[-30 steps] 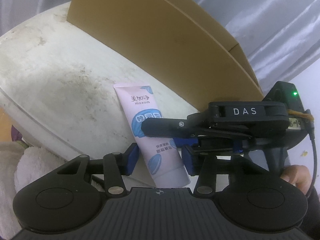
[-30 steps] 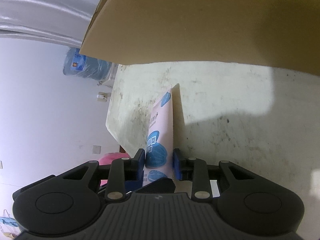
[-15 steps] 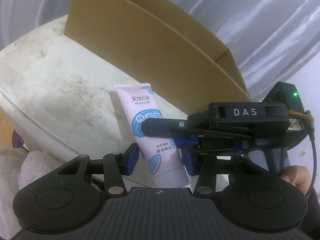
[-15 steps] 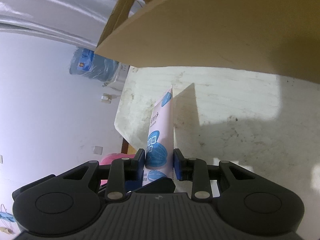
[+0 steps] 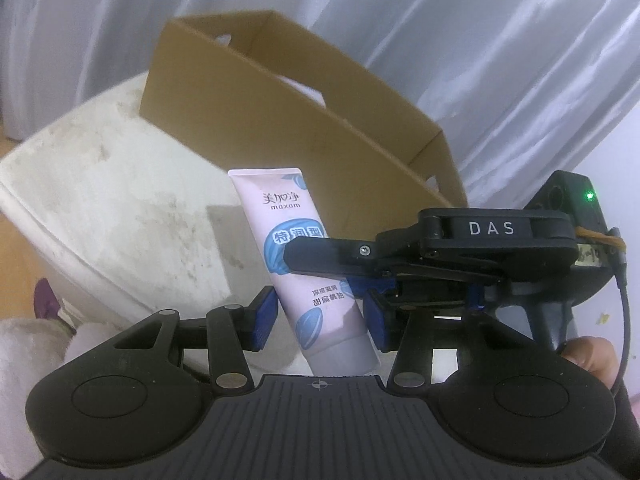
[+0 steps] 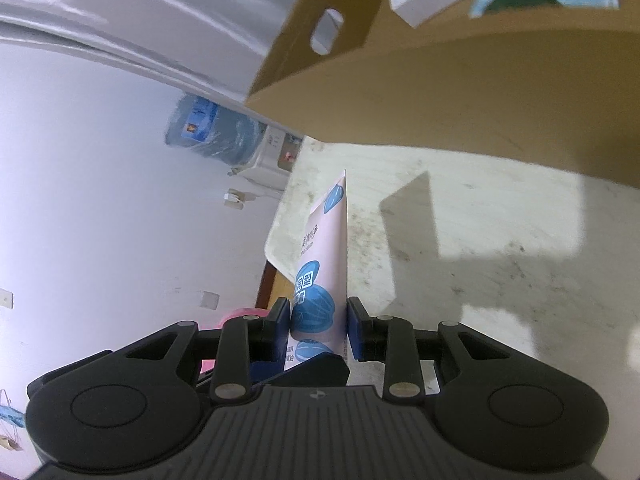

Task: Organize objects
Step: 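Carry the cream tube with the right gripper over the cardboard box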

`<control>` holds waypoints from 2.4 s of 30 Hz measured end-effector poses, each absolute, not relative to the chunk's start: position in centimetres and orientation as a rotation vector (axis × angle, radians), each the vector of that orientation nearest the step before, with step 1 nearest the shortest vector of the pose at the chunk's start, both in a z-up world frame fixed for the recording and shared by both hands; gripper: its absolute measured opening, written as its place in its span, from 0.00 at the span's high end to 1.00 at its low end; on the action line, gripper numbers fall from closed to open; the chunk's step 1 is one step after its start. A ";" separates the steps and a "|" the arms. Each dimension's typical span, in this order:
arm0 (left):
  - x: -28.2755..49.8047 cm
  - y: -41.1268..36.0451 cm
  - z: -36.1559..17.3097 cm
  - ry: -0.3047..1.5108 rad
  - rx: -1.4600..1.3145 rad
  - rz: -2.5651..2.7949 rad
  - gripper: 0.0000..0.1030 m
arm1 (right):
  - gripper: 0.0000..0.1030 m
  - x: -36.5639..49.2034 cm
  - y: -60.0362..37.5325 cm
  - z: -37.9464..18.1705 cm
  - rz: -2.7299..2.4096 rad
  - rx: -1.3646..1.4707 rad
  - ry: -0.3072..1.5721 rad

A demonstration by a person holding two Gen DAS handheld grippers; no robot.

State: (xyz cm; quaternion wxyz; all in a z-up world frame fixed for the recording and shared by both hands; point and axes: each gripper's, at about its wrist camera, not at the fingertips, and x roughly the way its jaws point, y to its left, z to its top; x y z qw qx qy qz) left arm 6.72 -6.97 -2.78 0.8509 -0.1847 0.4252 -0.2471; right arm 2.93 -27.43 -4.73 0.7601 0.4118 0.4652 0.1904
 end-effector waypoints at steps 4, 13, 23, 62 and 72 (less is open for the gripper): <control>7.1 -6.7 -1.2 0.866 -0.373 -0.525 0.55 | 0.68 3.5 -27.2 -3.1 0.429 0.896 0.974; 9.2 -6.6 2.7 0.782 -0.348 -0.540 0.55 | 0.68 5.7 -27.8 1.0 0.455 0.878 0.893; 12.7 -7.2 5.4 0.727 -0.358 -0.539 0.55 | 0.68 9.8 -29.2 4.0 0.473 0.854 0.847; 26.7 -9.0 1.5 0.884 -0.373 -0.500 0.54 | 0.68 24.5 -35.3 -3.1 0.402 1.000 1.031; 28.4 -9.1 1.0 0.911 -0.315 -0.467 0.50 | 0.68 28.2 -35.4 -6.6 0.332 1.000 1.116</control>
